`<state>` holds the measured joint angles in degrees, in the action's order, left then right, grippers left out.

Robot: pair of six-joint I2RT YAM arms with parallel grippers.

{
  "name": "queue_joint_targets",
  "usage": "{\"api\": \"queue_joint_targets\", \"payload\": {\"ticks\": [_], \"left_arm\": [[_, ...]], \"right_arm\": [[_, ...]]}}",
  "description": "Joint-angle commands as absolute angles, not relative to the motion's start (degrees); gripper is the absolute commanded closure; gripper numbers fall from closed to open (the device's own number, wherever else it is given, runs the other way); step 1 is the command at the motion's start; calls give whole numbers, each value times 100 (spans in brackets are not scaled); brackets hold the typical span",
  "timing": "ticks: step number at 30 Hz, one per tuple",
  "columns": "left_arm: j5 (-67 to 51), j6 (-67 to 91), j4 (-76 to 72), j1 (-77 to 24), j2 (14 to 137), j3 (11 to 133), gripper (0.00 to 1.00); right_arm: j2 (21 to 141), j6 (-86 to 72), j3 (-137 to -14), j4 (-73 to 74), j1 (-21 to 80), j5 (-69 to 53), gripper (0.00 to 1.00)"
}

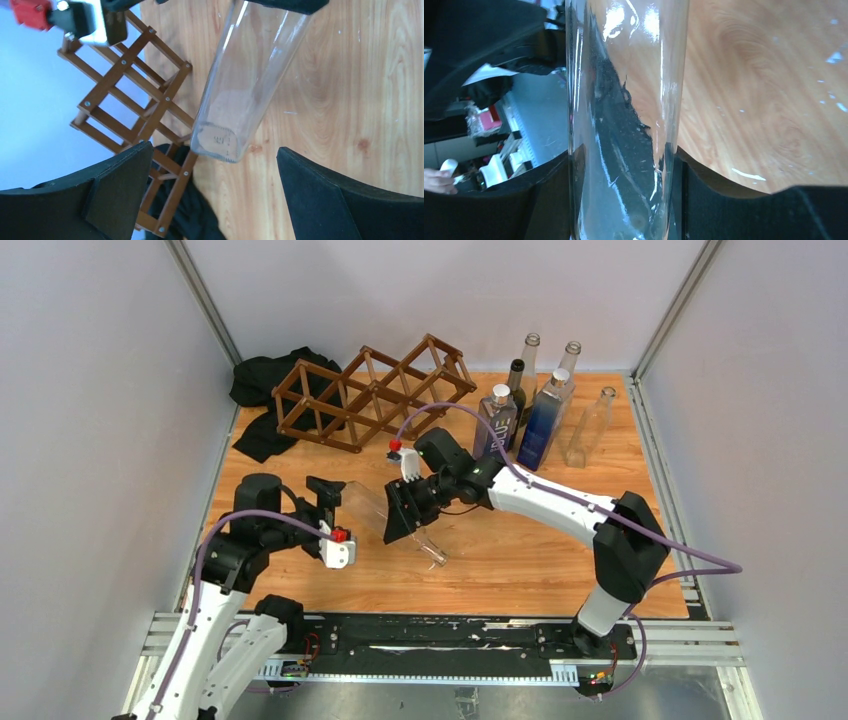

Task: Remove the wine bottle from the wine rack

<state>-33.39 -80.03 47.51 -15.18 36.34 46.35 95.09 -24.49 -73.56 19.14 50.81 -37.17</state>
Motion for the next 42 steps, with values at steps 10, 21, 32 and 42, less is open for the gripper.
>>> {"api": "queue_joint_targets", "payload": {"ticks": [10,21,32,42], "left_arm": [[-3306,-9564,4693,-1661,3549,4265,0],[-3287,-9597,4482,-1661,3640,4225,52],[-3639,-9034,3598,-1662,3274,4105,100],[-3766,-6073,2116,-1661,2973,4390,100]], "right_arm": [[9842,-2525,-8934,2716,5639,-4578,100],[10189,-2263,-9511,3234,5860,-4442,85],[9226,-2111,-9185,3181,5354,-3744,8],[7312,-2464,-8170,2128,4344,-3439,2]]}}
